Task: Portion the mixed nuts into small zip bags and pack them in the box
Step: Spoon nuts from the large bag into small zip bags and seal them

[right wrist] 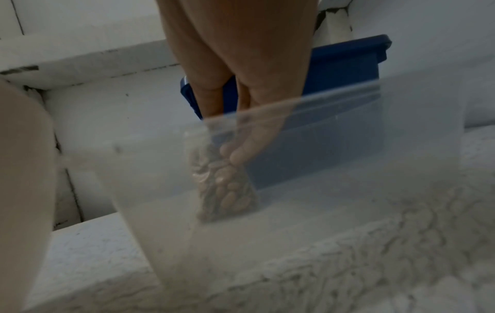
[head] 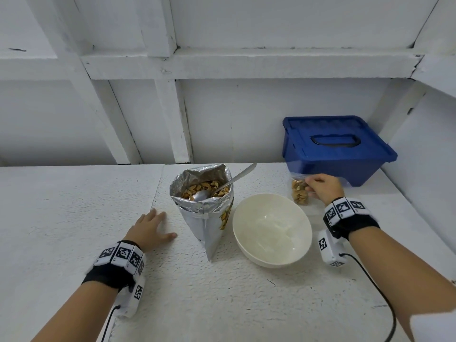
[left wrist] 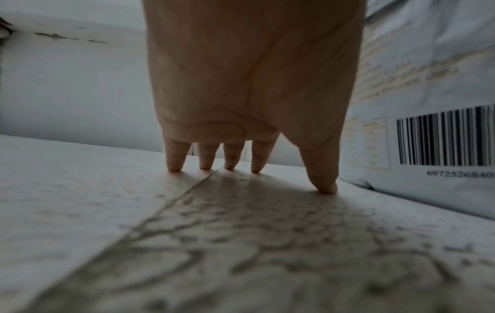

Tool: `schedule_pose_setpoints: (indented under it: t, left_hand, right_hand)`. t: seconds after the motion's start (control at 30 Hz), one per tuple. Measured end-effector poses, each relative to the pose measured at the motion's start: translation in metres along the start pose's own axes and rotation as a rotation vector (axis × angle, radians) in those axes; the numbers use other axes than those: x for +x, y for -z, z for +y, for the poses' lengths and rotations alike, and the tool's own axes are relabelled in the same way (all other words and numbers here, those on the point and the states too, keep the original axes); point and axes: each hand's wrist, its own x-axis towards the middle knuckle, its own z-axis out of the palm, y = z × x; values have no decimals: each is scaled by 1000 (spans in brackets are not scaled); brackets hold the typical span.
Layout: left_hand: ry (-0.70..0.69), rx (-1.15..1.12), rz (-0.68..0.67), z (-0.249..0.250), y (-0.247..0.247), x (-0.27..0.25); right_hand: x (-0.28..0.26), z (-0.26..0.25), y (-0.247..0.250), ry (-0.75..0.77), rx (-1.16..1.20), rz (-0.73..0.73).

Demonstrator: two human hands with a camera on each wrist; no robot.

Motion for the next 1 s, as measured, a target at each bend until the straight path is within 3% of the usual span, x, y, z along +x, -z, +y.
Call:
schedule_pose_setpoints:
  t: [0.2, 0.4, 0.53, 0.67, 0.73, 0.87, 1.0]
  left_hand:
    - [-9, 1, 17, -1, -1, 1]
    - [-10, -4, 23, 0, 0, 0]
    - [-9, 4, 29, 2, 0, 0]
    - [-6, 5, 20, 1, 1, 0]
    - [-7, 2, 16, 2, 1, 0]
    - [-6, -4, 22, 3, 2, -3]
    - [-5, -9, 13, 3, 3, -4]
  right_hand:
    - [-1, 3, 1, -54, 42, 40]
    - [-51, -22, 14, 238, -143, 37]
    - [-104, -36, -1, 364, -279, -259]
    - [-120, -28, -21, 306, -747, -619]
    - [-122, -24, -30, 285, -944, -704]
    - [-122, -17, -42, 338, -980, -641]
    - [-121, -16, -42, 340, -856, -581]
